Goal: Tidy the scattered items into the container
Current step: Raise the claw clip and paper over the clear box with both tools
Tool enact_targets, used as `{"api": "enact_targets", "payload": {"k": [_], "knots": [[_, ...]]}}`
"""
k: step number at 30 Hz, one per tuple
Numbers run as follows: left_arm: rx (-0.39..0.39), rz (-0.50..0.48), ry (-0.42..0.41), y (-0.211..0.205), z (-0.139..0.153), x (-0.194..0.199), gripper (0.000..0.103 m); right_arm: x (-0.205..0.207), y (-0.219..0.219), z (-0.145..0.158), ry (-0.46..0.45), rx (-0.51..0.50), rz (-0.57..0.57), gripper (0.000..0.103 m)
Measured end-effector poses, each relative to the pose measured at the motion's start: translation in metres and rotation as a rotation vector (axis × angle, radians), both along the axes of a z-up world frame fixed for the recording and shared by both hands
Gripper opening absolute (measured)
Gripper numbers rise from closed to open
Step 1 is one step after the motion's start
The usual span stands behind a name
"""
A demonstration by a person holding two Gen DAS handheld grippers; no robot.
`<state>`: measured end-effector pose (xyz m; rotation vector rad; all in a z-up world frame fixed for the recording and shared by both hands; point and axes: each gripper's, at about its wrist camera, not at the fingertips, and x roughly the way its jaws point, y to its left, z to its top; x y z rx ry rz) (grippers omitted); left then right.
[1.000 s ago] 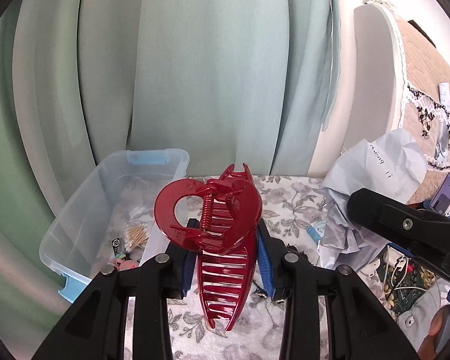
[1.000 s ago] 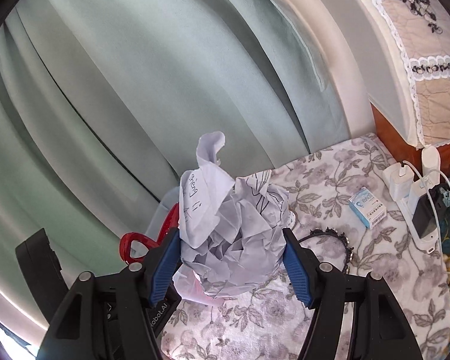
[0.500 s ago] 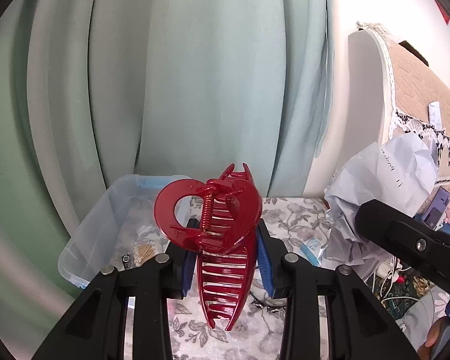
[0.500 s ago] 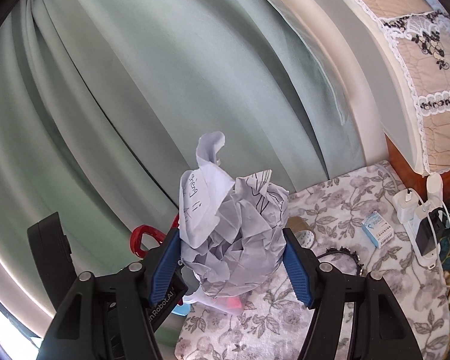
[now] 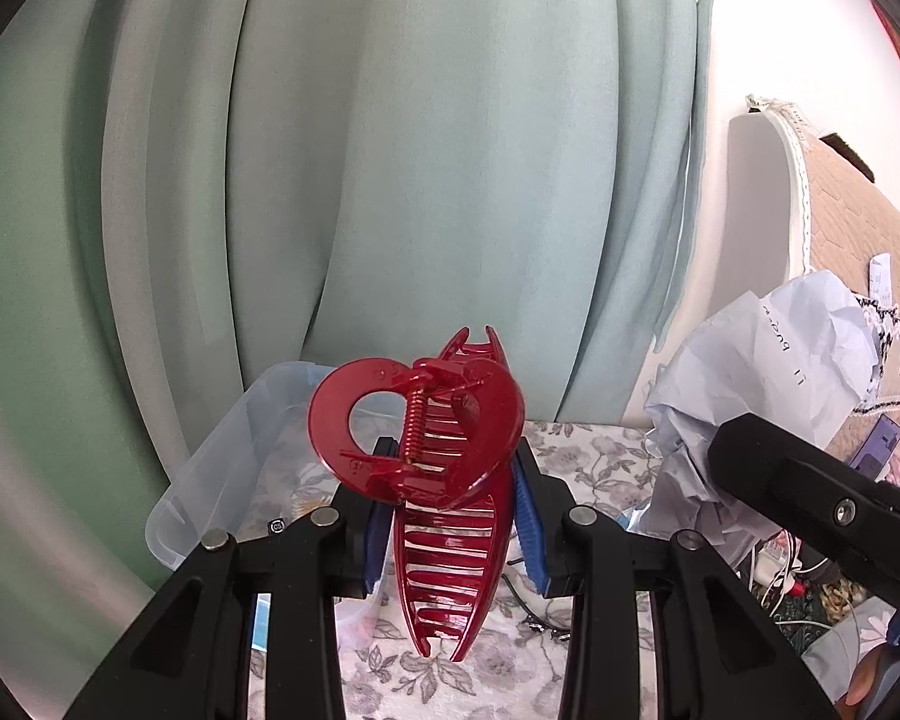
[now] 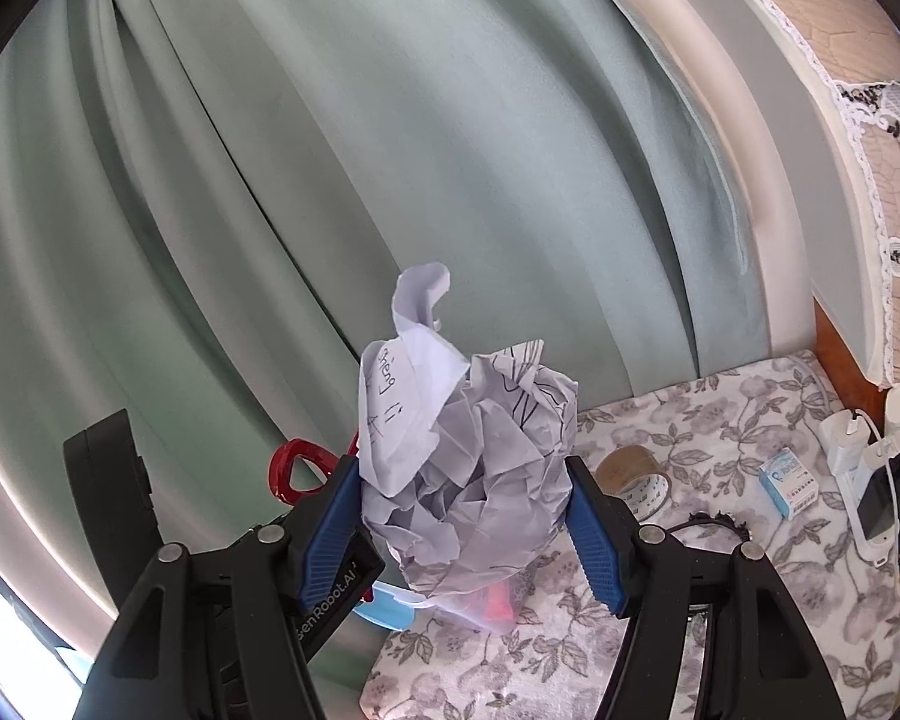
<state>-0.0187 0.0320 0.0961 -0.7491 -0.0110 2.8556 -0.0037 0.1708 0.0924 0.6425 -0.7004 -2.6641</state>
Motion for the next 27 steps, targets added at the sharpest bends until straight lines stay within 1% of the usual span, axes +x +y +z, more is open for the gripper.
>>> {"api": "enact_targets", "payload": {"k": [8,19,27], "knots": [[0.042,0.031,-0.022,-0.025,-0.009,-0.009,0.038,-0.009,-0.021,-0.001,-0.008,0.027,0.02,0.069],[0.108,0.061,-0.045,-0.058,-0.021,-0.022,0.038,-0.025,-0.023,-0.005,-0.052,0.088,0.068,0.069],[0.139,0.068,-0.069,-0.074,-0.031,-0.031,0.038,-0.039,-0.043,-0.013,-0.08,0.14,0.087,0.069]]}}
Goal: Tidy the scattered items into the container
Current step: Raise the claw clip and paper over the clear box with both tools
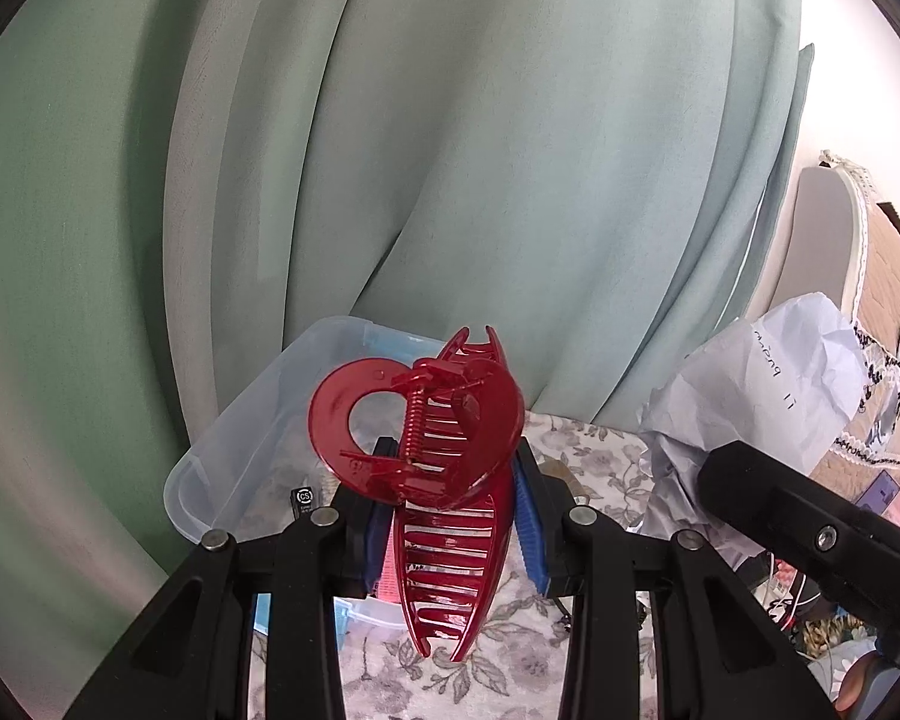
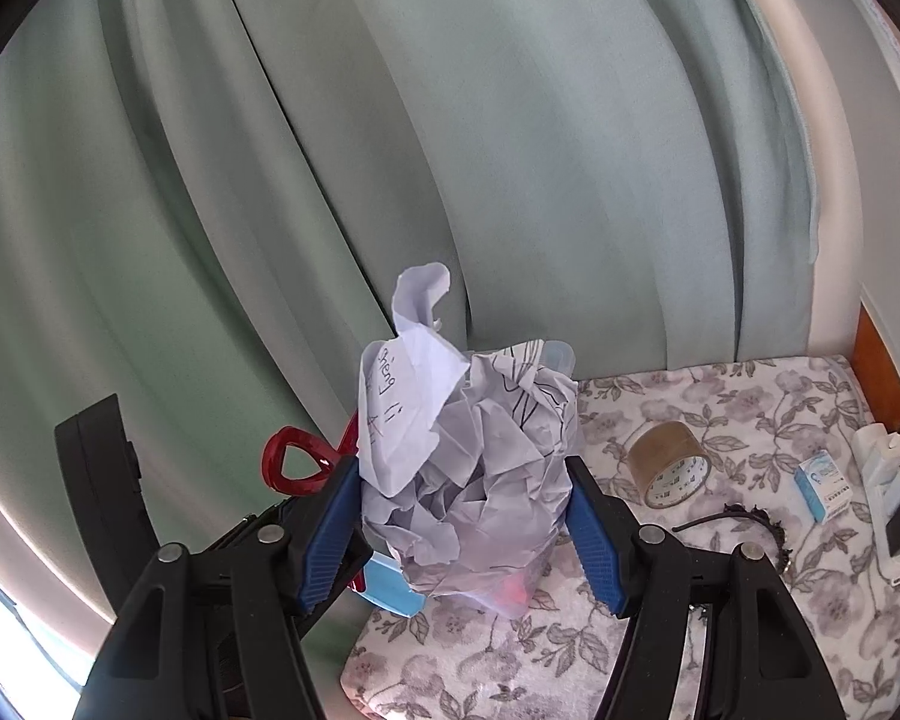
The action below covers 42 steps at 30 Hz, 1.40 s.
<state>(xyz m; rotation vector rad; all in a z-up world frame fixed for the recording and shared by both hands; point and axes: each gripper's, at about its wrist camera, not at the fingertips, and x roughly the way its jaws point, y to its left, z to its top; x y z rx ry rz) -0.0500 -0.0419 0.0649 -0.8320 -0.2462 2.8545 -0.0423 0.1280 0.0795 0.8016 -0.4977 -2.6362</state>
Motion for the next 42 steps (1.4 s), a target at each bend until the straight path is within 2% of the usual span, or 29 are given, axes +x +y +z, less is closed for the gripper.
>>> {"api": "enact_targets", "payload": {"k": [23,42], "knots": [[0.044,0.096,-0.103,-0.051,-0.032,-0.044,0.038,-0.056,-0.051,-0.032,-0.113,0.078,0.092,0.069],[0.035,0.131,-0.181,-0.063,-0.052,-0.079,0.038,-0.096,-0.068,-0.055,-0.172,0.081,0.129,0.069]]}}
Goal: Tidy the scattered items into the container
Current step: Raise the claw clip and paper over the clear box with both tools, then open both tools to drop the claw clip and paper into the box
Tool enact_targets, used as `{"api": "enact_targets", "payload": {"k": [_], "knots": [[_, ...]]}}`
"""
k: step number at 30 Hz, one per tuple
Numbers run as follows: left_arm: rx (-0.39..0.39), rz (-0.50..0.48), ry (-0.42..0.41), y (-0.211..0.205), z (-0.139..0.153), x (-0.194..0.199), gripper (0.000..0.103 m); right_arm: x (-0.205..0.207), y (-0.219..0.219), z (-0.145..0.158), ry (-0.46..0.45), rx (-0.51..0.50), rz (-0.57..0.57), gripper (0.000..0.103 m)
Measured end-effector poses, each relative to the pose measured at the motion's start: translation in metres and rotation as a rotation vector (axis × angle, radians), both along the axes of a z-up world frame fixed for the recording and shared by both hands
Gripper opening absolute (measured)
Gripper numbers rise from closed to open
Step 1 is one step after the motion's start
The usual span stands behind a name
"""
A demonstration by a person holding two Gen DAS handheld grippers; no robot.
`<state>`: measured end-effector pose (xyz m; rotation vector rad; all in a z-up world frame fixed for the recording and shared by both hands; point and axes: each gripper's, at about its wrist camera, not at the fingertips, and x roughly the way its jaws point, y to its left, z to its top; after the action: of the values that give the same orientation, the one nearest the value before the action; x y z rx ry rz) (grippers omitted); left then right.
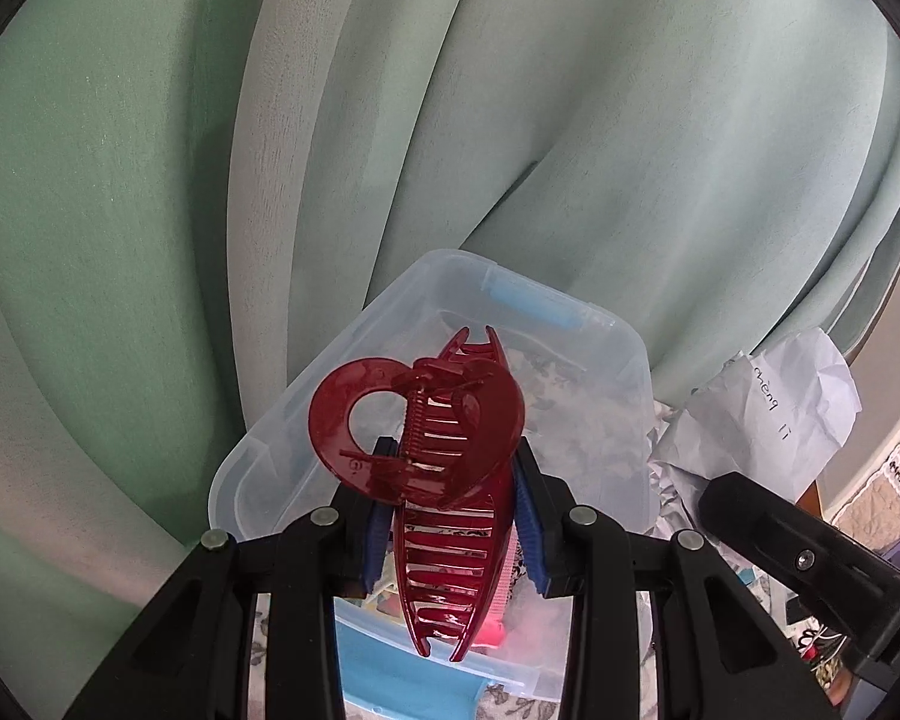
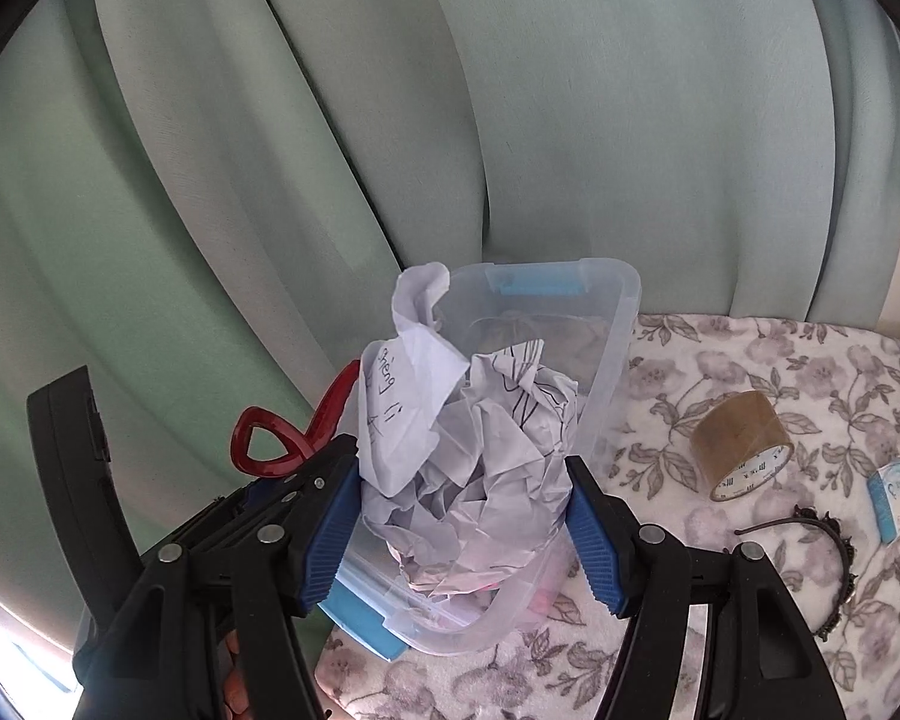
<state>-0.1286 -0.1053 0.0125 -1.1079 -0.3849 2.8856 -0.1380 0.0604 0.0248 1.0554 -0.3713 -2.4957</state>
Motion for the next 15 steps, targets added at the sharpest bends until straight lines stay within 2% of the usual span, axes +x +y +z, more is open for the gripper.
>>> {"api": "enact_targets", "payload": {"k": [15], "knots": [[-0.021,0.028,-0.053,-0.003,-0.013,-0.02,0.038,-0.025,-0.012,-0.018,-0.04,-0.003,0.042,0.071]]}}
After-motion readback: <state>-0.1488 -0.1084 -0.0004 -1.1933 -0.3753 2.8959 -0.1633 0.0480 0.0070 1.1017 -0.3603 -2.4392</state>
